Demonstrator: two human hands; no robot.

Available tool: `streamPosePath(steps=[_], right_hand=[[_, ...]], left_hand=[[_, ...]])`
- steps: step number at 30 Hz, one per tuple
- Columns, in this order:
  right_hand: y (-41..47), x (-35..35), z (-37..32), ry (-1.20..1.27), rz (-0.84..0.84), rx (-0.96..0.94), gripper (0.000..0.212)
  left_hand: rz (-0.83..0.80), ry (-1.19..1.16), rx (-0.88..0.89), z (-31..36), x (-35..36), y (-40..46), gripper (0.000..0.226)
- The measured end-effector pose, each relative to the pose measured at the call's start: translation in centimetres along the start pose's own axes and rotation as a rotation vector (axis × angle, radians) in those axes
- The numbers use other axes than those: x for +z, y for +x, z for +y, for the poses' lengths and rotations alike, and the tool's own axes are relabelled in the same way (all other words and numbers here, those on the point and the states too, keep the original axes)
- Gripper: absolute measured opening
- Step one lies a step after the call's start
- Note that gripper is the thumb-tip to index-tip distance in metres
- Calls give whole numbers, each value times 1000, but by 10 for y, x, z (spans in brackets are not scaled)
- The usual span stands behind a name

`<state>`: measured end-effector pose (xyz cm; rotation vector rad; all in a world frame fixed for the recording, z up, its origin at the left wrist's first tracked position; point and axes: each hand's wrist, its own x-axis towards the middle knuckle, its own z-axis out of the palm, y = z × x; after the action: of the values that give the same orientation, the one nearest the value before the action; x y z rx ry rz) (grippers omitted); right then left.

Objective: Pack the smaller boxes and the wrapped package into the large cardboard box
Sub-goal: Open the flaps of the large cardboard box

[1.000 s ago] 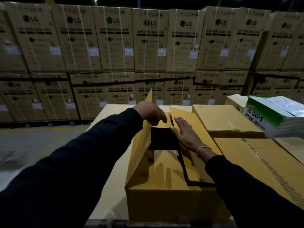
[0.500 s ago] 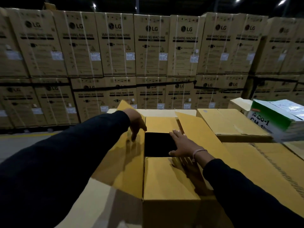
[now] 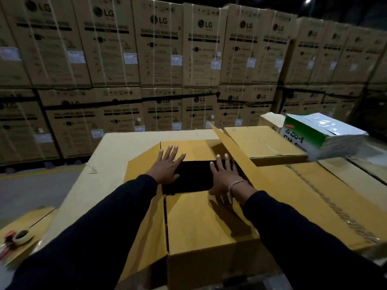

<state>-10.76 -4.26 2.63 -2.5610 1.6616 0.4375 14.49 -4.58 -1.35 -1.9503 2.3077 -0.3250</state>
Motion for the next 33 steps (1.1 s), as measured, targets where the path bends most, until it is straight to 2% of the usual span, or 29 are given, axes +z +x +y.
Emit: streamPosePath(steps=[7,11,19,26,33], right_hand=[[-5,-11,76,-228,240,145,101],[7,1,122,-233,327,243,93],[56,35,197,-78,225,232,85],[117,53,230,103,114,111,83],[172,60,244,317,89,-28,82]], left_hand=[[92,-38,71,28,3,48,92],[103,-57,76,50,8,76,92],[99,-40,63,75,11,130,86],[42,-14,34,87,22,175,87],[30,59,169,78,12,203,83]])
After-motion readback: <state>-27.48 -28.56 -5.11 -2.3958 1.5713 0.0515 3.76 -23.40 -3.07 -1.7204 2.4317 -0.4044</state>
